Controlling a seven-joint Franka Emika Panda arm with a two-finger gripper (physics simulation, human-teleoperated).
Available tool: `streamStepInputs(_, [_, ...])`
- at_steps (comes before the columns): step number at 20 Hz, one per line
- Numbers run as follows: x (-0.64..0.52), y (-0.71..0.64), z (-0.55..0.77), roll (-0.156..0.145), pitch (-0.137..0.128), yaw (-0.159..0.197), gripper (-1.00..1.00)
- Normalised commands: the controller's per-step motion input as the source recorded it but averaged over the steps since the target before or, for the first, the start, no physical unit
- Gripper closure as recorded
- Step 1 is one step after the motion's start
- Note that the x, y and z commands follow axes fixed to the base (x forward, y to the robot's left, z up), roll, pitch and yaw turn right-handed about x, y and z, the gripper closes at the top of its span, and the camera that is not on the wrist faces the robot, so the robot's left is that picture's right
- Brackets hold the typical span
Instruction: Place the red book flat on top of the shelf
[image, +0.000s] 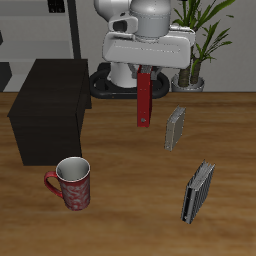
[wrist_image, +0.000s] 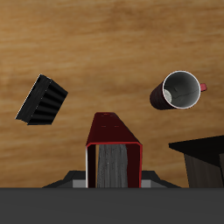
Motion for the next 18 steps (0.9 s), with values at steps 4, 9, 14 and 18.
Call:
streamStepInputs(4, [-0.46, -0.11, 0.15, -0.006, -0.029, -0.008, 1.00])
streamStepInputs(9, [-0.40, -0.13, 0.00, 0.015, -0.004, -0.020, 1.00])
streamStepInputs(14, [-0.38, -0.06, -0.03, -0.005, -0.022, 0.004, 1.00])
streamStepInputs(18, [-0.49, 0.01, -0.03, 0.020, -0.030, 0.075, 1.00])
